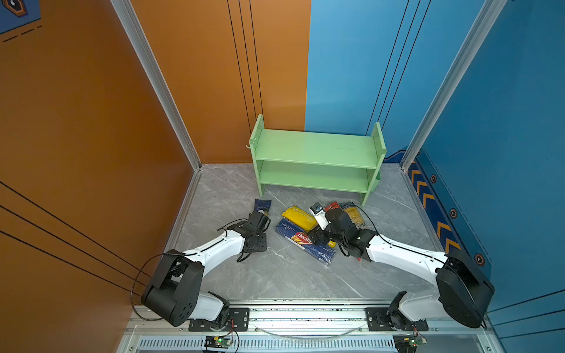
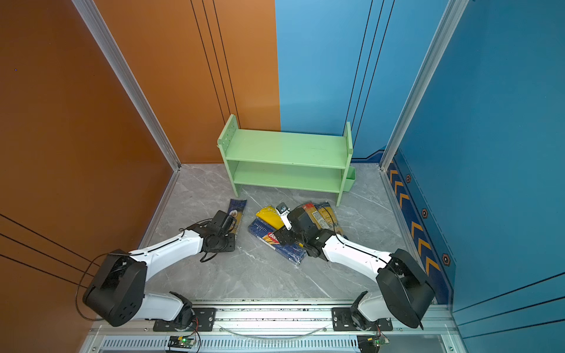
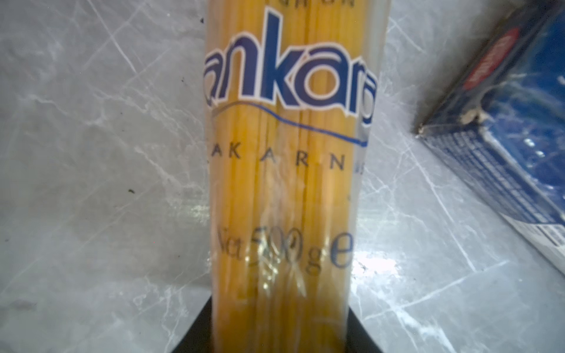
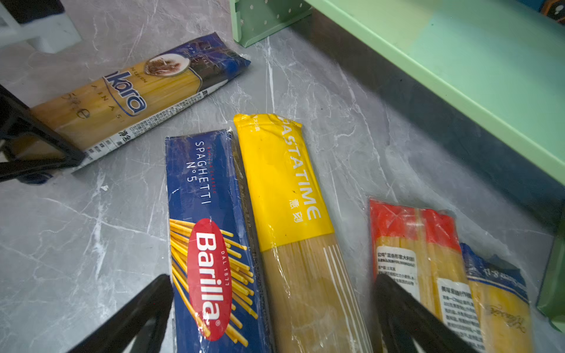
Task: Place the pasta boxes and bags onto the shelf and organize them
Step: 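Lift the Ankara bag upright with the left gripper while the right gripper hovers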
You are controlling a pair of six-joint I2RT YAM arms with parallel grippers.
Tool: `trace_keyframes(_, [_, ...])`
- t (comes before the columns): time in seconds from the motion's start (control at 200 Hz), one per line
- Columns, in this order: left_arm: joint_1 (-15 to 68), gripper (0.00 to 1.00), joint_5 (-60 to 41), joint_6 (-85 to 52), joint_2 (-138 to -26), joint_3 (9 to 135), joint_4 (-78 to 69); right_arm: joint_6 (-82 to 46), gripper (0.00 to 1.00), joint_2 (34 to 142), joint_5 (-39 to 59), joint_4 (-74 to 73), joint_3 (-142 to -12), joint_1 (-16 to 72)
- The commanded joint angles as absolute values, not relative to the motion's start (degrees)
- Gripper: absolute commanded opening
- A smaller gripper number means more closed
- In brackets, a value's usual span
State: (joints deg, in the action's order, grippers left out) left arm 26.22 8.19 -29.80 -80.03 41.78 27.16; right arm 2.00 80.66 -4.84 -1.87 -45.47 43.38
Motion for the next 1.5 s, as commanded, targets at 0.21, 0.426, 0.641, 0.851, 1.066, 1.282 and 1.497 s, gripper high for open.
trace_keyframes(0.21, [26.5,0.00,9.9,-29.1,-73.3,44.1,32.4,3.3,1.00,78.6,-8.2,1.2,-45.1,42.4])
trace_keyframes(0.426, [26.5,0.00,9.7,-29.1,-70.8,45.2,34.1,3.2,1.00,78.7,-8.7,1.7,-44.9,42.4])
trace_keyframes(0.641, [26.5,0.00,10.2,-28.9,-70.3,45.4,34.5,3.1,1.00,78.7,-8.5,1.3,-44.6,42.4])
trace_keyframes(0.851, [26.5,0.00,10.2,-29.4,-69.9,45.5,34.5,3.0,1.00,78.7,-8.4,1.3,-44.7,42.4])
trace_keyframes(1.066, [26.5,0.00,11.4,-29.0,-67.7,45.7,34.5,2.9,1.00,79.2,-8.2,1.0,-44.6,42.4])
trace_keyframes(1.282, [26.6,0.00,11.4,-28.4,-65.4,47.8,35.2,3.0,1.00,79.6,-8.2,1.1,-45.1,42.4])
trace_keyframes(1.497, [26.6,0.00,11.2,-28.0,-64.2,49.3,36.6,3.3,1.00,79.8,-8.1,1.3,-45.4,42.3])
